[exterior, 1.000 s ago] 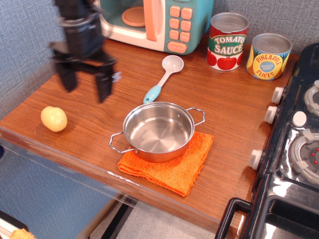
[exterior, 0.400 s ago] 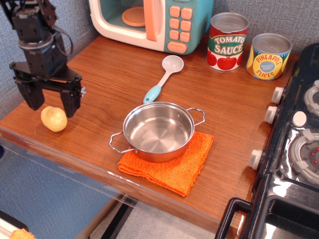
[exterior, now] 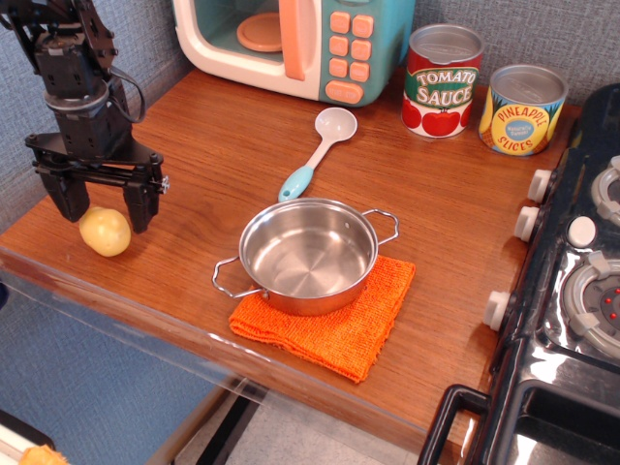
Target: Put the potato into the pot.
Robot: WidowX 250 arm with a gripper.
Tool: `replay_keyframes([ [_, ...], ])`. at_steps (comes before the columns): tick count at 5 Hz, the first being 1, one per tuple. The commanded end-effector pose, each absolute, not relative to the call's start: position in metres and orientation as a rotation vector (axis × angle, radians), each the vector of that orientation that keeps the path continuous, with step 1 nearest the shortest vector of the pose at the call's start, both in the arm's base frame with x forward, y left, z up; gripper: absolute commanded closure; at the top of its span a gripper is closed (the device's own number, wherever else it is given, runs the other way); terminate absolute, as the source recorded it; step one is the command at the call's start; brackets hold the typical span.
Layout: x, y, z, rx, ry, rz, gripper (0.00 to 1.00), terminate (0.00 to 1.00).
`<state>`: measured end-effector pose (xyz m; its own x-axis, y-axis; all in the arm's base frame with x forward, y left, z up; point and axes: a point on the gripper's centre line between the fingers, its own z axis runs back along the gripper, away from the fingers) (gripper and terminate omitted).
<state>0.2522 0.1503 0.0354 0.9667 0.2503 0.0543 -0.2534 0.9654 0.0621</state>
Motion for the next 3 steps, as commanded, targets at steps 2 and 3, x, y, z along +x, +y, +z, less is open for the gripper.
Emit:
replay_keyframes([
  [2,0.2432,0.1498,0.0204,0.094,0.026,0.261,0.0,0.0],
  [3,0.2477,0.1471,0.0238,0.09,0.009,0.261,1.0,0.0],
])
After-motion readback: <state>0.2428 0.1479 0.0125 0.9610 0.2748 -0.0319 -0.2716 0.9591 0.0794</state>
